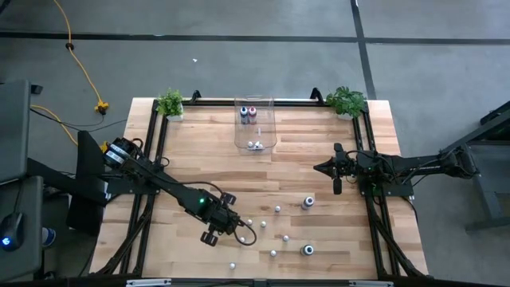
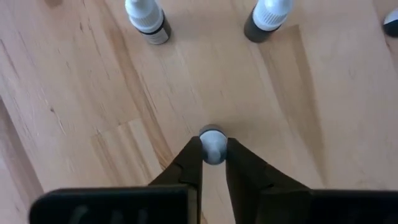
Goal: Pick & Place food coloring
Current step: Put the small black food coloring into the transparent bin
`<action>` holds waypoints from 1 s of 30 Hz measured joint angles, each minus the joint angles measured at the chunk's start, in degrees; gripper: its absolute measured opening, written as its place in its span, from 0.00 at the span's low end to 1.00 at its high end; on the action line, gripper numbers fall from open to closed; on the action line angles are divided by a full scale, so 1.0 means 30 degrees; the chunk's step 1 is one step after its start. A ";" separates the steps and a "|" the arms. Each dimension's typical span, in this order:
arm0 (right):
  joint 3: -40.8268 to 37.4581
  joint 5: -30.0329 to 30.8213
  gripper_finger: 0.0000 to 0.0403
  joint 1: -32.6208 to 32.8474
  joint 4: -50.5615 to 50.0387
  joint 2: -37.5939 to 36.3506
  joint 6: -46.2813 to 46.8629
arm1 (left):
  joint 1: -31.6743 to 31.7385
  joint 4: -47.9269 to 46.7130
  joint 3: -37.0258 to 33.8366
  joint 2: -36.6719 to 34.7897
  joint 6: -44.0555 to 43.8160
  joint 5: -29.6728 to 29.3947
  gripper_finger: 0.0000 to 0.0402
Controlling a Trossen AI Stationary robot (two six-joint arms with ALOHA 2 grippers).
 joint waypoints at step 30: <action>0.0001 -0.0001 0.00 0.0004 0.0002 0.0000 0.0000 | 0.7334 -0.1453 0.5350 -0.0110 -1.1040 0.2248 0.08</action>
